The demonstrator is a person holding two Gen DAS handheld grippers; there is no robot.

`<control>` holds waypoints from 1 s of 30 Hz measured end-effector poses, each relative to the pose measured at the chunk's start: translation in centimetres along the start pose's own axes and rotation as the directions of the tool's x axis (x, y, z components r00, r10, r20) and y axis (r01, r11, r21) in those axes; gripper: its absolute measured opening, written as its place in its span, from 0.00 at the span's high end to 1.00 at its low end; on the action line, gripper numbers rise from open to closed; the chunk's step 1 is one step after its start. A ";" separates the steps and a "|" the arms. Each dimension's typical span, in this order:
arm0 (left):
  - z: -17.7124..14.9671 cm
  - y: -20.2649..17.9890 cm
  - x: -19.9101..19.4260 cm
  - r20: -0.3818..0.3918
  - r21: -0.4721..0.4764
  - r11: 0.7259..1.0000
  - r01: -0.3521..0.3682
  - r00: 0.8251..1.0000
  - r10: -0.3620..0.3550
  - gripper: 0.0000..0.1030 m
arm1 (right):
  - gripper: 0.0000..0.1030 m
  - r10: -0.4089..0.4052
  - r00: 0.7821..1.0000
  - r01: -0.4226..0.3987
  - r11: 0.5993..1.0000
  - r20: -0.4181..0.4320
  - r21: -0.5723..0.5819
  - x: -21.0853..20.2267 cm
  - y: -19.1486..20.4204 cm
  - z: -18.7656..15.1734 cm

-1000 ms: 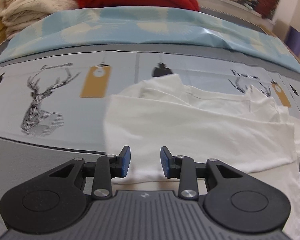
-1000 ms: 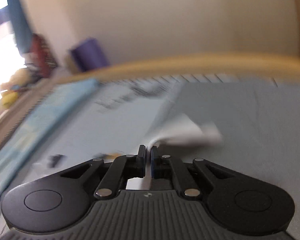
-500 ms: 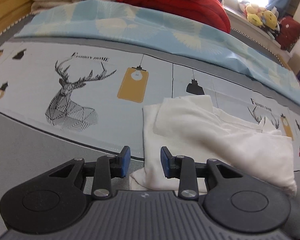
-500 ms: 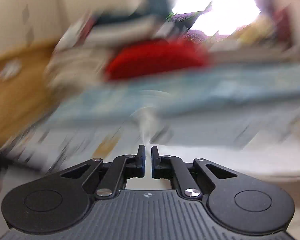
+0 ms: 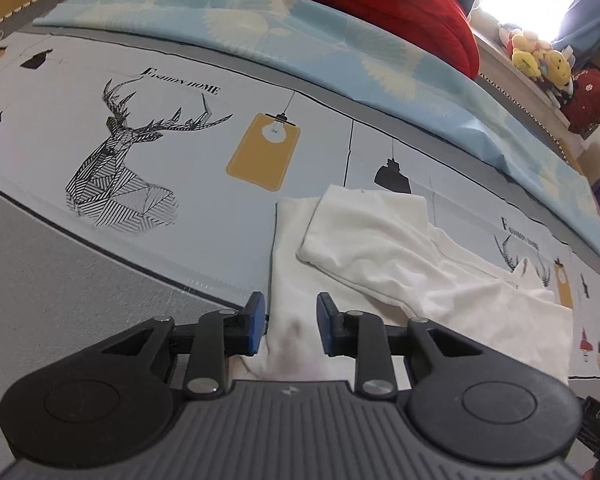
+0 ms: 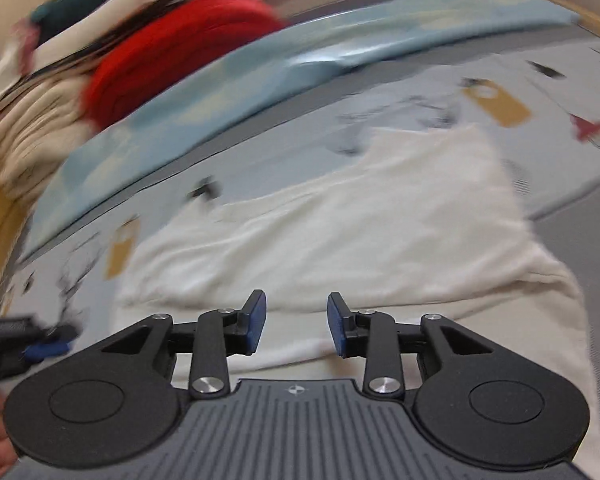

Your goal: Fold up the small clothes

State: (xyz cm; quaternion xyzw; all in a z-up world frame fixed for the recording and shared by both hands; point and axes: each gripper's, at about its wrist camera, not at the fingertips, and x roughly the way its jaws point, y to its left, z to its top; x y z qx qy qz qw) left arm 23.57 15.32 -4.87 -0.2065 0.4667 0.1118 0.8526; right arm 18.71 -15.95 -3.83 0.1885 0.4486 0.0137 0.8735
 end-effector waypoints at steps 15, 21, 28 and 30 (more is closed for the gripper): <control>1.0 -1.8 5.3 -0.001 -0.086 0.996 0.028 1.000 -0.028 0.70 | 0.92 -0.180 0.981 0.196 0.885 -0.078 0.422 3.6 -10.8 2.6; 1.2 -1.6 6.9 -0.015 -0.128 0.992 0.023 1.000 -0.025 0.62 | 0.93 -0.200 0.976 0.216 0.855 -0.083 0.471 4.0 -11.5 3.1; 1.7 -1.4 8.0 0.017 -0.148 0.988 0.034 0.999 -0.031 0.70 | 0.93 -0.212 0.974 0.225 0.847 -0.082 0.481 3.8 -11.6 3.1; 1.8 -1.7 8.1 0.029 -0.119 0.993 0.008 1.000 -0.004 0.93 | 0.92 -0.210 0.974 0.226 0.851 -0.087 0.474 3.8 -11.5 3.2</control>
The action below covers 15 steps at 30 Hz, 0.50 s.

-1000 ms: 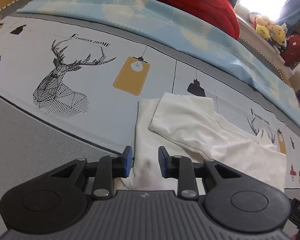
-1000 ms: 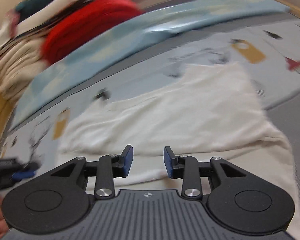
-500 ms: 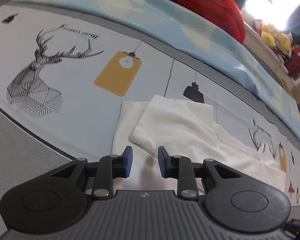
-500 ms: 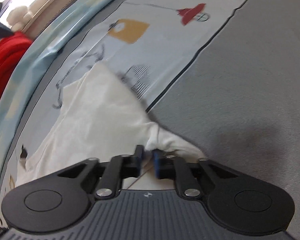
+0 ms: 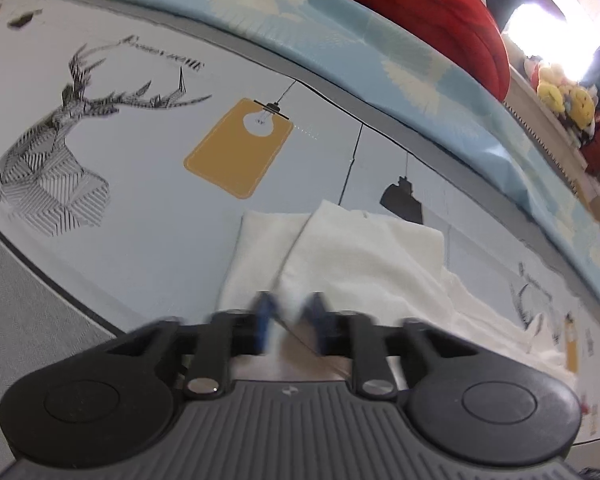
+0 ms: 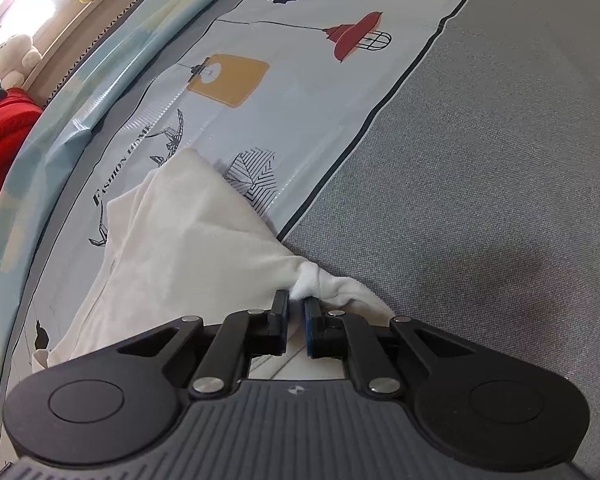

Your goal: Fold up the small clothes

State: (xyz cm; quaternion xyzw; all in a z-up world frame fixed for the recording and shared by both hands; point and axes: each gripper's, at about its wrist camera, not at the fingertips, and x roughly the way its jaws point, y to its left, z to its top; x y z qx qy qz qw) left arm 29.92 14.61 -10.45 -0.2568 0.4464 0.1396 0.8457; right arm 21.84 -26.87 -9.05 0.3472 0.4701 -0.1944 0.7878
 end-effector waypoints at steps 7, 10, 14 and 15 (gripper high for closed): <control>0.5 -1.7 -4.5 0.088 0.071 0.997 -0.011 0.996 0.005 0.93 | 0.69 -0.005 0.998 0.011 0.994 0.058 -0.109 -1.7 2.1 -1.3; 0.0 -1.8 -7.0 0.100 0.049 0.998 -0.039 0.994 0.034 0.93 | 0.67 0.020 0.998 -0.014 0.995 0.059 -0.101 -2.0 2.5 -1.6; -1.0 -1.0 -8.1 0.062 0.034 0.998 -0.058 0.997 0.056 0.93 | 0.67 0.023 0.999 -0.021 0.997 0.035 -0.071 -1.4 2.2 -1.6; -1.0 -0.5 -7.9 0.045 0.027 0.998 -0.062 0.997 0.060 0.92 | 0.68 0.020 1.000 -0.019 0.999 0.021 -0.048 -1.1 1.8 -1.5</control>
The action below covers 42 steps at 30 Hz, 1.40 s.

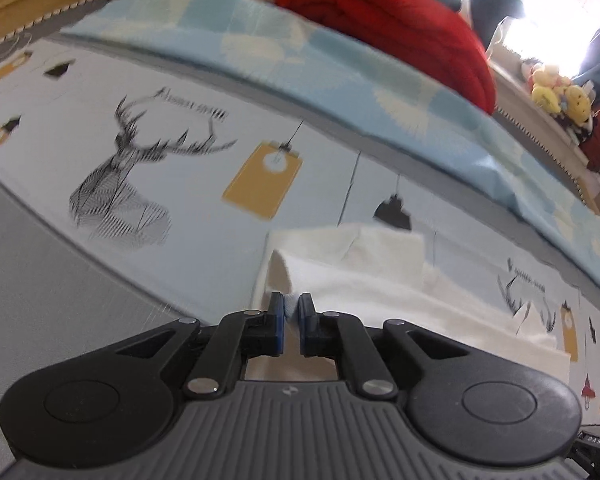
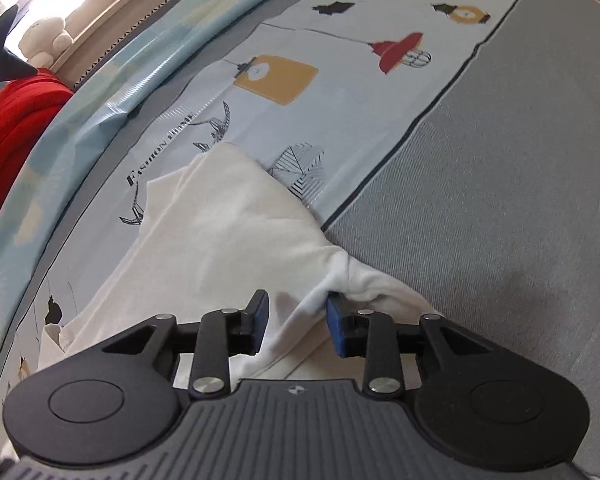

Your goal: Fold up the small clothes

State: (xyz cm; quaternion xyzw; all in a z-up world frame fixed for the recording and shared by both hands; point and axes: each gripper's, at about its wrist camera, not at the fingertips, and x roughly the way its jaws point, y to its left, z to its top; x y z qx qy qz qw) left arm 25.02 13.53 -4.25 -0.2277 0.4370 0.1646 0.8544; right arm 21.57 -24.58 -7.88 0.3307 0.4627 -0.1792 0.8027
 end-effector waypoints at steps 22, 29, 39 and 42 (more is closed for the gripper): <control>-1.2 0.9 4.5 -0.226 0.070 0.994 0.081 0.972 -0.064 0.85 | 0.69 -0.035 0.999 0.035 0.999 -0.003 -0.005 1.0 -1.1 1.4; -2.0 0.4 5.5 -0.253 0.107 0.993 0.056 0.967 -0.027 0.76 | 0.70 -0.043 0.999 0.044 0.999 0.032 -0.016 0.3 -1.4 2.1; -3.1 -2.5 -2.7 -0.081 0.319 0.948 0.014 0.997 0.012 0.75 | 0.69 -0.010 0.984 0.020 0.998 0.177 -0.051 -7.7 -1.9 3.6; -4.1 -1.9 -6.5 -0.065 0.304 0.953 0.011 0.998 0.010 0.76 | 0.69 0.046 0.943 -0.013 0.995 0.331 -0.101 -13.7 -3.3 3.1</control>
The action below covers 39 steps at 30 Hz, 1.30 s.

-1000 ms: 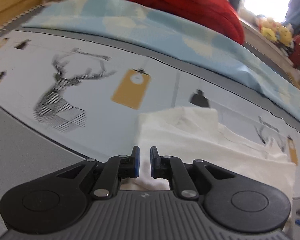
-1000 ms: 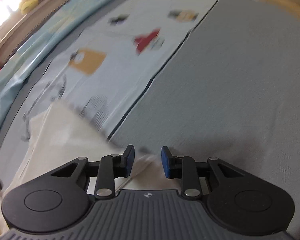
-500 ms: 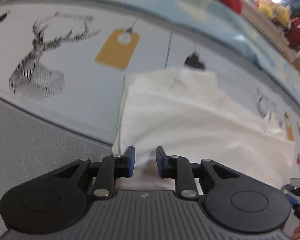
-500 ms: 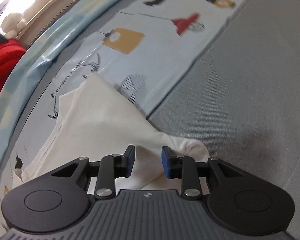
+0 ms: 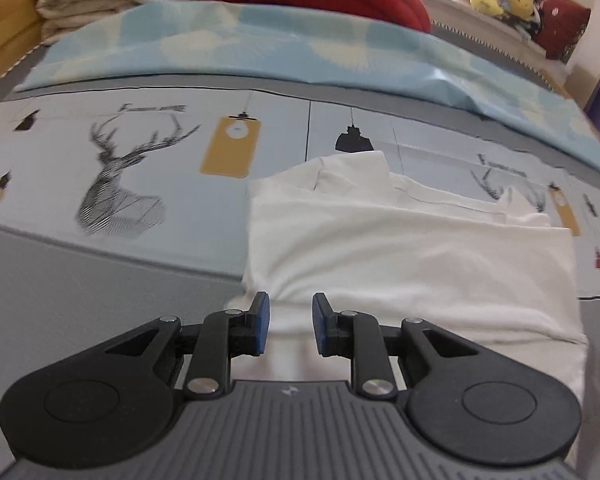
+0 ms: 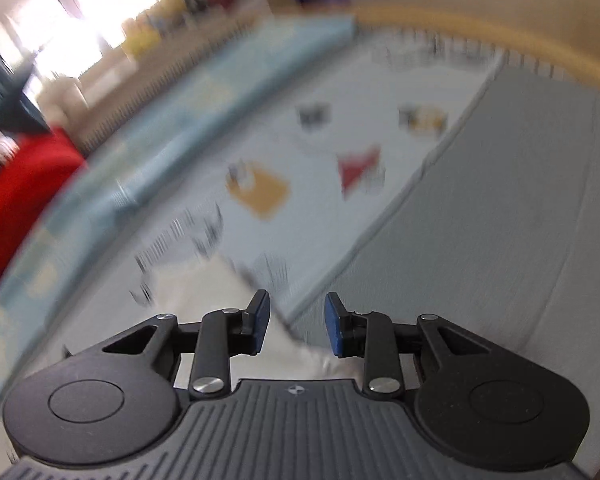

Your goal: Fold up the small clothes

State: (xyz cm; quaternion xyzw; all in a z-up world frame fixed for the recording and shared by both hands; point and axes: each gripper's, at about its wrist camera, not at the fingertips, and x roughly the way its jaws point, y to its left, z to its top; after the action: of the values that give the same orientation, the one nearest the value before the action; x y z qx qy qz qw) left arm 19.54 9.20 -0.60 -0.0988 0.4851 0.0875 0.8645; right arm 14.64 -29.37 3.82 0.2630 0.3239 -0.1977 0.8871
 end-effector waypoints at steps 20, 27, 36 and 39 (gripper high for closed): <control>-23.0 4.2 -11.4 0.049 0.290 0.956 0.047 0.997 -0.064 0.75 | 0.77 0.121 0.938 -0.190 0.963 -0.324 -0.191 -11.1 -16.1 -11.7; -23.0 7.3 -9.2 -0.034 0.160 0.986 0.054 0.998 -0.049 0.74 | 0.77 0.015 0.912 -0.139 0.951 -0.410 -0.276 -8.9 -16.7 -14.9; -23.6 9.2 -6.3 -0.176 0.082 0.995 0.065 0.983 -0.050 0.65 | 0.63 -0.046 0.874 -0.115 0.947 -0.483 -0.298 -6.1 -17.5 -16.4; -23.7 9.0 -5.8 -0.199 0.083 0.994 0.066 0.979 -0.049 0.65 | 0.59 -0.054 0.878 -0.116 0.940 -0.476 -0.321 -6.0 -17.2 -16.7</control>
State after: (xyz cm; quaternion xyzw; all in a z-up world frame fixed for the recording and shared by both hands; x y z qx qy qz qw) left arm -5.16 11.54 -8.46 -0.0824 0.5683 0.0307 0.8181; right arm -6.43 -31.80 -8.79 0.1518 0.5573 -0.0534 0.8145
